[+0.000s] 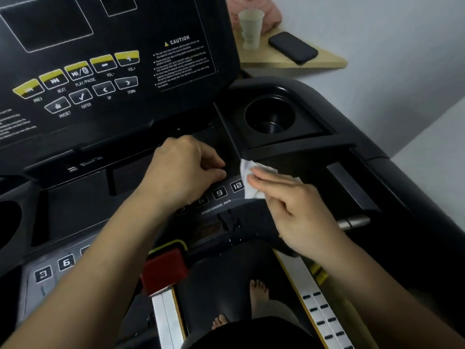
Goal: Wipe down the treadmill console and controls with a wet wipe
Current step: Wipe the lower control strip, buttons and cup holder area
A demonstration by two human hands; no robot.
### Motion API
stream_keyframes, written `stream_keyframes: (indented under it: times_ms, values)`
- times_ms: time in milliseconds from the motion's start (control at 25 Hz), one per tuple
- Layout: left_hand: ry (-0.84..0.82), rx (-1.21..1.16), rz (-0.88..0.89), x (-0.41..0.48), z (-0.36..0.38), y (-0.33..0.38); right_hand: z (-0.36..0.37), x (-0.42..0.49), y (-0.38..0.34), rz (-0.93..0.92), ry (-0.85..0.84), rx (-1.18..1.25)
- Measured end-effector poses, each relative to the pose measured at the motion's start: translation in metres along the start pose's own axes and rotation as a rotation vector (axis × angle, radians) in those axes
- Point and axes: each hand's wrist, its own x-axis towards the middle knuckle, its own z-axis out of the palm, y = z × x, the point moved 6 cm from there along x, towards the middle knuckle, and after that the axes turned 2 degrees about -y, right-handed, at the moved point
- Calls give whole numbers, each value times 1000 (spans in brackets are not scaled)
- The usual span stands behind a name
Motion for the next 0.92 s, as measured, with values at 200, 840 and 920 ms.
stream_keyframes:
  times_ms: [200,840,920]
  values:
    - [-11,-63,92,-1,-1,-3,2,-19,-9,116,-179,-118]
    - [6,-72,70,-3,2,-13,-1,-2,-36,431,-300,222]
    - [16,-60,67,-3,2,-14,2,0,-29,485,-305,457]
